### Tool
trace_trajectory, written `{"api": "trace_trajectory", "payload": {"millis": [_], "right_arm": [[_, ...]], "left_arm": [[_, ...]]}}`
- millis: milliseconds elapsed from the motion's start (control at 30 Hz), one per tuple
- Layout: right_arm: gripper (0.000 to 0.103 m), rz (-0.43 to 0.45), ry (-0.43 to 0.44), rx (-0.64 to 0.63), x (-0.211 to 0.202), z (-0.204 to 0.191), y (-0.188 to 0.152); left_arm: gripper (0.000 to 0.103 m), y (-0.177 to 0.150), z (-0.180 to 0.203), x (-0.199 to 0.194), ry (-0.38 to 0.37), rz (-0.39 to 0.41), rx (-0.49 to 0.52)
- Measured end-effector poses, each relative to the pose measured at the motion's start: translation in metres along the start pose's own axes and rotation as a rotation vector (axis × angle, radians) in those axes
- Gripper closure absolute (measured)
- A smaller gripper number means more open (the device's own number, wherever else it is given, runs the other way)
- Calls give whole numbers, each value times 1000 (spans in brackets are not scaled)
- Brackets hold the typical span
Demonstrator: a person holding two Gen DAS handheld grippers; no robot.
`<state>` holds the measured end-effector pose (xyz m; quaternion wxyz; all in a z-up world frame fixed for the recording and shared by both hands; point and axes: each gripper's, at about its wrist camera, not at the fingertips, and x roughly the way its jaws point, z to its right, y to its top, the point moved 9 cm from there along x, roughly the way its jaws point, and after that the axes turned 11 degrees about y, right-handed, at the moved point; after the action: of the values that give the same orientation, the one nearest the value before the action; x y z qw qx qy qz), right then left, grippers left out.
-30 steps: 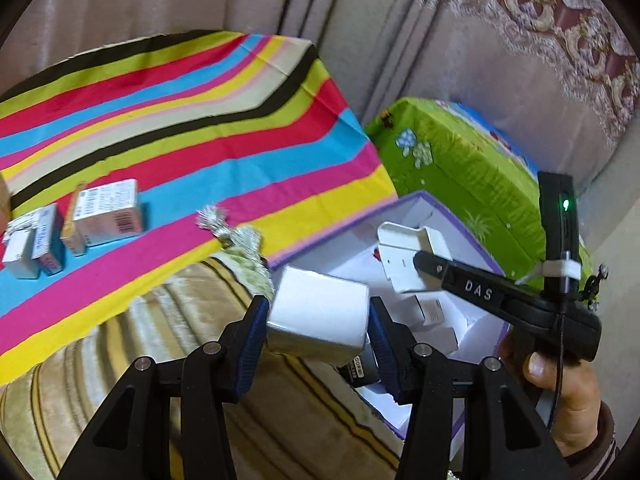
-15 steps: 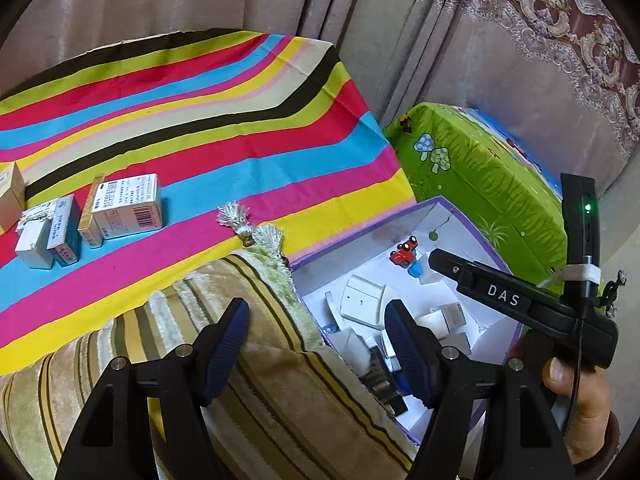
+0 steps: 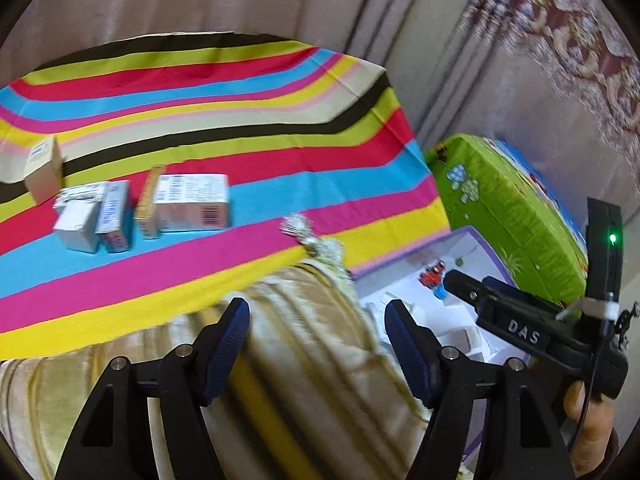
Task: Organize rigid objects
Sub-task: 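Move the right gripper back to the cloth toward the large white medicine box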
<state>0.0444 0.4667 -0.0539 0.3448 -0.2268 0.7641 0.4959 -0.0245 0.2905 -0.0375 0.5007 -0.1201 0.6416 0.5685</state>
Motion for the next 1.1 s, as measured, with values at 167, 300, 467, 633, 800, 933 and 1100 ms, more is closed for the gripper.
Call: {"api": "trace_trajectory", "payload": {"millis": [167,300,467,633,800,933,1100], "right_arm": [[32,-20,34,-34,10,-28,1],[32,-33,51,-51,19,-51,5],[26,-36,68,-82,34,-83,15],[22,-29,88,-114,53,-122,32],[21,-7,106,-133,73,-159,50],[21,8,116,-151,89,-184,61],[17,34,107,-173,110,-201,66]], "left_arm": [[32,5,-41,-5,43,10,-45],[32,12,-80,-6,94,11,-80],[32,27,-131,-6,166,21,-109],[32,45,-169,0,210,14,-116],[32,71,-196,7,211,27,-153],[32,82,-210,17,200,46,-192],[32,74,-219,30,200,51,-194]]}}
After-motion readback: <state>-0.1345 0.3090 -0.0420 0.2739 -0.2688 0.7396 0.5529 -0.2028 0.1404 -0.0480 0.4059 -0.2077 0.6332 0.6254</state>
